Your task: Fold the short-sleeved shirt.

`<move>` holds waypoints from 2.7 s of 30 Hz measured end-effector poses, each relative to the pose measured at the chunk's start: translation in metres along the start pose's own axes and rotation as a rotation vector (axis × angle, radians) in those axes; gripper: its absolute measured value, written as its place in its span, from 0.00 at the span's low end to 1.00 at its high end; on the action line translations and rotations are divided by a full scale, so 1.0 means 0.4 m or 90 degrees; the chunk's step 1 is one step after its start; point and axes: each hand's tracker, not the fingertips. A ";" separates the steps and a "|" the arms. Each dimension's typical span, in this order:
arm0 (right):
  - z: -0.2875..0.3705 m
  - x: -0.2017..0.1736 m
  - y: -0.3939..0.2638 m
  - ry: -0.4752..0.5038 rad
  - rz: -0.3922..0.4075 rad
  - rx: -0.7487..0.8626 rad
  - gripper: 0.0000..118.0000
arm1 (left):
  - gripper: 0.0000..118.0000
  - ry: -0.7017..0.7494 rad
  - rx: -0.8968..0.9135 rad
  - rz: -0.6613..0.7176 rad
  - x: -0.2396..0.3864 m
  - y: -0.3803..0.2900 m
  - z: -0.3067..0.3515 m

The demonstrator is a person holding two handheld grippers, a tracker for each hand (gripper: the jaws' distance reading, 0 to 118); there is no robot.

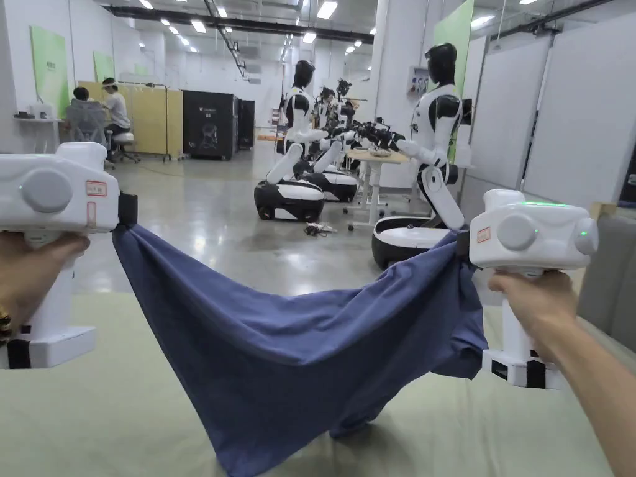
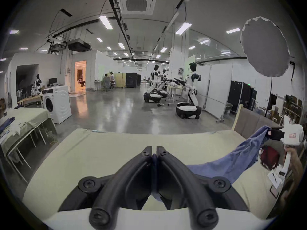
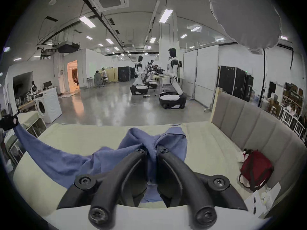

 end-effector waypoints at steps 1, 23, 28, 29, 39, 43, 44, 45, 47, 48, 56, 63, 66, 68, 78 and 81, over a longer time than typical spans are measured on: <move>0.019 0.008 -0.021 0.002 0.008 0.001 0.12 | 0.01 -0.002 -0.001 -0.001 -0.005 -0.026 0.019; 0.500 0.128 -0.689 0.056 -0.014 -0.151 0.12 | 0.01 -0.069 -0.159 0.041 -0.053 -0.670 0.534; 0.606 0.127 -0.840 0.057 0.016 -0.220 0.12 | 0.01 -0.063 -0.201 0.069 -0.077 -0.819 0.629; 0.614 0.127 -0.867 0.053 0.011 -0.240 0.12 | 0.01 -0.061 -0.215 0.068 -0.081 -0.847 0.639; 0.529 0.126 -0.994 0.012 0.057 -0.317 0.20 | 0.10 -0.058 -0.271 0.096 -0.123 -0.984 0.613; 0.595 0.160 -0.963 0.024 -0.008 -0.277 0.70 | 0.97 -0.048 -0.271 0.098 -0.132 -0.967 0.621; 0.641 0.171 -0.945 0.023 -0.017 -0.247 0.70 | 0.98 -0.043 -0.280 0.102 -0.132 -0.960 0.636; 0.688 0.176 -0.923 0.029 -0.022 -0.212 0.70 | 0.98 -0.066 -0.180 0.116 -0.139 -0.935 0.673; 0.796 0.182 -0.888 0.041 -0.042 -0.143 0.70 | 0.98 -0.035 -0.209 0.119 -0.149 -0.904 0.739; 0.845 0.183 -0.874 0.053 -0.049 -0.125 0.70 | 0.98 -0.031 -0.200 0.127 -0.148 -0.889 0.771; 0.999 0.130 -0.874 0.178 -0.112 -0.051 0.02 | 0.00 -0.009 -0.175 0.172 -0.088 -0.909 0.888; 0.968 0.108 -0.898 0.194 -0.119 -0.102 0.02 | 0.95 0.057 -0.233 0.119 -0.135 -0.959 0.804; 0.959 0.104 -0.905 0.197 -0.115 -0.107 0.02 | 0.94 0.041 -0.236 0.142 -0.118 -0.974 0.741; 0.957 0.105 -0.910 0.196 -0.115 -0.111 0.02 | 0.94 0.059 -0.274 0.138 -0.120 -0.995 0.683; 0.932 0.104 -0.926 0.190 -0.116 -0.142 0.02 | 0.46 0.086 -0.267 0.052 -0.069 -1.048 0.616; 0.916 0.102 -0.930 0.186 -0.109 -0.152 0.02 | 0.01 0.057 -0.228 0.042 -0.043 -1.040 0.641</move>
